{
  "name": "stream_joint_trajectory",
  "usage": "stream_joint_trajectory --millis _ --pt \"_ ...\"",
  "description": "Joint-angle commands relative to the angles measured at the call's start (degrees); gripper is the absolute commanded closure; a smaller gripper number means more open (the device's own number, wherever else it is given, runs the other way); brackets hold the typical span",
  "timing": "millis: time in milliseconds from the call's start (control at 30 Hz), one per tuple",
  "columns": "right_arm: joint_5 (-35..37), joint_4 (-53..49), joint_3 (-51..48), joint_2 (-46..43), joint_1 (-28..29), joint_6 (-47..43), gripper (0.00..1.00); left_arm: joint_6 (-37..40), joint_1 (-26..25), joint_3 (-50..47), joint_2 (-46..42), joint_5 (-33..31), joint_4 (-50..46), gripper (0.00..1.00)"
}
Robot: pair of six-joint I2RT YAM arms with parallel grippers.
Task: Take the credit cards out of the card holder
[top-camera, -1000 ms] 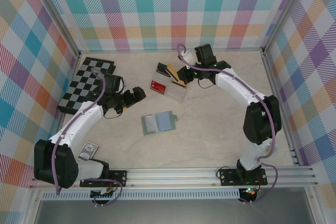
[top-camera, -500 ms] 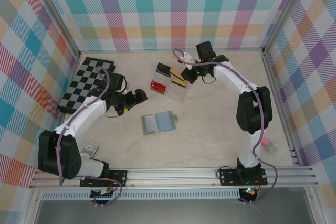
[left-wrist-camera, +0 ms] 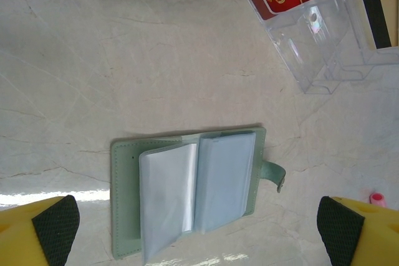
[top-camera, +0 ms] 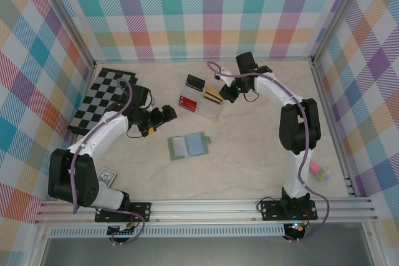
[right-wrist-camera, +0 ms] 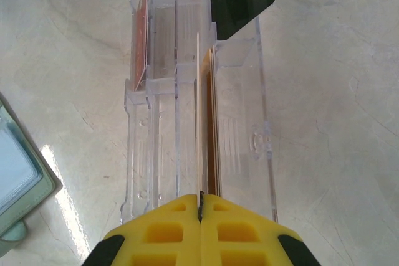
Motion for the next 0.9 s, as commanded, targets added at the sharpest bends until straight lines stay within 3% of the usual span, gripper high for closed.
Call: stream_joint_trajectory --millis 0,533,867 --pt "-1.2 -1.6 2.5 0.9 -0.3 -2.7 0.97 -0.2 0.7 1.5 0.5 1.4 -0.5 0.0" --pt "-2.9 -5.3 6.9 3.1 -0.3 -1.0 0.81 0.2 0.7 0.6 -0.7 1.3 -0.5 0.0" --pt "-4.9 -1.0 3.2 -7.1 -0.3 12.9 0.76 -0.1 0.7 -2.3 -2.3 2.1 0.6 0.01"
